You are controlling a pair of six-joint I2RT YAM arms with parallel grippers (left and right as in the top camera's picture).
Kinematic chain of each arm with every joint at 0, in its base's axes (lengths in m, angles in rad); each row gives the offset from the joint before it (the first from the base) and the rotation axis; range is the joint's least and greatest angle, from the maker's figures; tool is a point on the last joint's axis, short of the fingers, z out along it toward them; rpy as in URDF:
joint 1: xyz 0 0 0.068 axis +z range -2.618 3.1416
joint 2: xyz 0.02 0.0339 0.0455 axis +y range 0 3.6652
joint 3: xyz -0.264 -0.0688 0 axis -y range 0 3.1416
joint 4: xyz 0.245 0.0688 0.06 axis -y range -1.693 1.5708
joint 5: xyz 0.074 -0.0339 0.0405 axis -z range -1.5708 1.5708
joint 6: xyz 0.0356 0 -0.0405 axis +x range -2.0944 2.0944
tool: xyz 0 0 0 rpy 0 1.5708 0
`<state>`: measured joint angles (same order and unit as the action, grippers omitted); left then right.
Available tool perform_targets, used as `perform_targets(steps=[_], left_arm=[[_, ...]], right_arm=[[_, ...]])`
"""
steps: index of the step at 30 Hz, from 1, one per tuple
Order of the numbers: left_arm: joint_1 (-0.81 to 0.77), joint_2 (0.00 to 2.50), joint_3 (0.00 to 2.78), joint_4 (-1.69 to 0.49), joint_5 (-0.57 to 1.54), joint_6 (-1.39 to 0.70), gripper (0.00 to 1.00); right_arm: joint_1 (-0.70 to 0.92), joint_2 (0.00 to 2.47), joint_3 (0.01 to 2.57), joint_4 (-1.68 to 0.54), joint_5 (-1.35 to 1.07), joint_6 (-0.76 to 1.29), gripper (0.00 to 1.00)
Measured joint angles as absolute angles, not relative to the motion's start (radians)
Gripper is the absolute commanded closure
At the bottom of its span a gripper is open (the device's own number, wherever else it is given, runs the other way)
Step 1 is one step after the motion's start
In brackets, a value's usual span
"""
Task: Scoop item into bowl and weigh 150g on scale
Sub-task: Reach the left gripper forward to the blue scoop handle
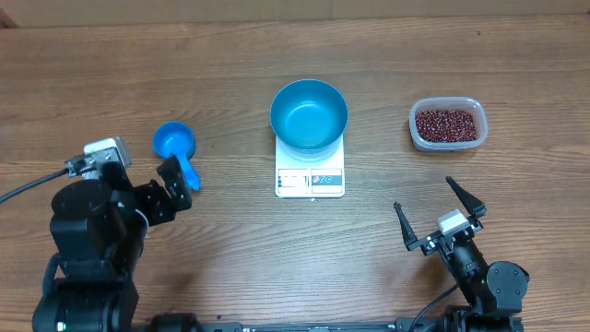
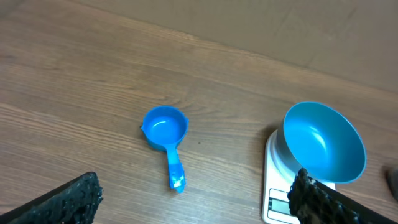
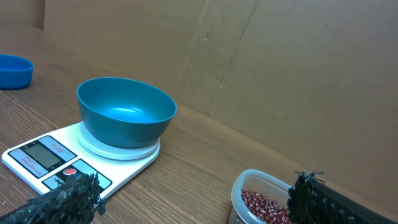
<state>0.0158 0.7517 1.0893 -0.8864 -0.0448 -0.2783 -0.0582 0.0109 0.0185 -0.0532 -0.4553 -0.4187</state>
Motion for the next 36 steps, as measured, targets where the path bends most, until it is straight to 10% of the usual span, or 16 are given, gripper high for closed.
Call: perform_targets(steps=[36], left_arm=[[-0.012,1.665,1.094,-0.687,-0.236,-0.630,0.09]], right_arm=[[-0.058,0.011,0.019,-0.053,-0.456,-0.419,0.00]])
